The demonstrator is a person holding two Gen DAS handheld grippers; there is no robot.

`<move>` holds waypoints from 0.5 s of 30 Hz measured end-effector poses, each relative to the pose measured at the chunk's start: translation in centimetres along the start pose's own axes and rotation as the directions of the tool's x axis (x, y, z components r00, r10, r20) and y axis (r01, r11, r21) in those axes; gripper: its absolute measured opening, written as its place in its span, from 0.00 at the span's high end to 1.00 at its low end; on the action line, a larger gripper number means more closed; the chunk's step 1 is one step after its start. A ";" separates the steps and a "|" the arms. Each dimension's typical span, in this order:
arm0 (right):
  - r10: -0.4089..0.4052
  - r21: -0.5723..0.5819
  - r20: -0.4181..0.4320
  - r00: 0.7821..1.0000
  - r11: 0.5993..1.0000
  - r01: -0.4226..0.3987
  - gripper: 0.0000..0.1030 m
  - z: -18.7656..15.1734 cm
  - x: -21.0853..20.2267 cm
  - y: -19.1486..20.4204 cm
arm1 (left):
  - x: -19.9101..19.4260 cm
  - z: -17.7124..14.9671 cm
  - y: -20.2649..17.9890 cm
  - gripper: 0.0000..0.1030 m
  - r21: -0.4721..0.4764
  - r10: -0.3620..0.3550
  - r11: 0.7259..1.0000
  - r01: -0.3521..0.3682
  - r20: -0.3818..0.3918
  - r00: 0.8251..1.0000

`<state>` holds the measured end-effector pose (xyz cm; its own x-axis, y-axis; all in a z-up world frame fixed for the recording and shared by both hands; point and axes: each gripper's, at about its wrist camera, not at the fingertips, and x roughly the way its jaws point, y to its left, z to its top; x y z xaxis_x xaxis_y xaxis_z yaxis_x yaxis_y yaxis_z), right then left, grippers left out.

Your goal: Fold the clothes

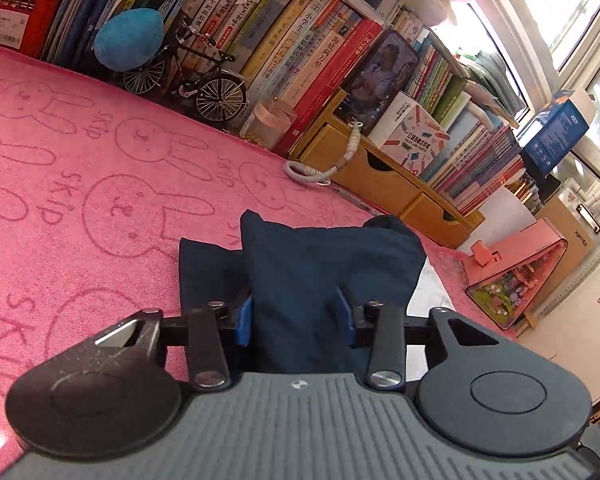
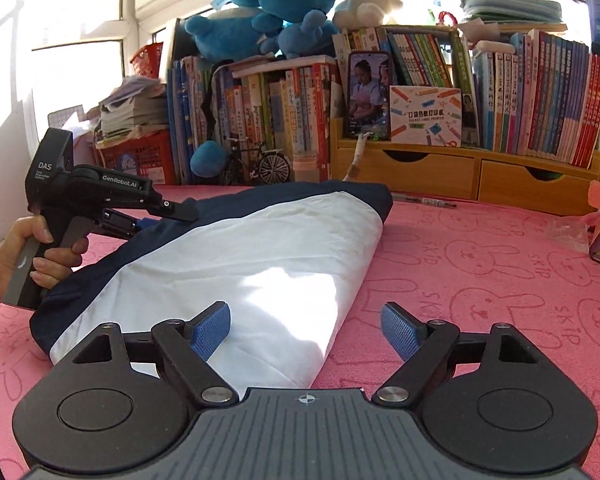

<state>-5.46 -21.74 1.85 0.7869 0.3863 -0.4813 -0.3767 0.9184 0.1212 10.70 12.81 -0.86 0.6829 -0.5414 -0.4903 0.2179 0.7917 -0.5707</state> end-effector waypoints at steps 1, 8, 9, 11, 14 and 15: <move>0.006 0.033 -0.003 1.000 0.999 -0.006 0.20 0.0 0.3 -0.7 | -0.2 -0.1 0.0 0.88 0.001 0.004 1.000 -0.004 0.019 1.000; 0.097 0.289 -0.042 0.994 0.954 -0.081 0.20 0.1 2.3 -5.2 | -2.4 -0.1 -1.0 0.97 0.078 -0.009 0.997 0.000 0.116 0.993; 0.106 0.312 -0.043 0.993 0.946 -0.087 0.20 0.0 2.5 -5.6 | -2.5 -0.1 -1.1 0.97 0.089 -0.008 0.996 -0.003 0.117 0.993; 0.121 0.350 -0.043 0.992 0.931 -0.099 0.19 -0.1 3.1 -6.3 | -2.5 0.0 -1.0 0.97 0.100 0.003 0.995 -0.015 0.115 0.993; 0.143 0.380 -0.046 0.989 0.918 -0.115 0.18 0.3 3.9 -7.0 | -2.2 -0.1 -0.4 0.97 0.098 0.031 0.994 -0.041 0.103 0.994; 0.156 0.392 -0.052 0.986 0.911 -0.124 0.18 0.4 4.3 -7.1 | -2.1 -0.1 -0.1 0.97 0.094 0.038 0.994 -0.047 0.099 0.994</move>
<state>0.80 -26.59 -0.71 0.6917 0.5201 -0.5011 -0.2489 0.8230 0.5106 9.15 13.83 0.13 0.7566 -0.4802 -0.4438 0.2502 0.8397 -0.4820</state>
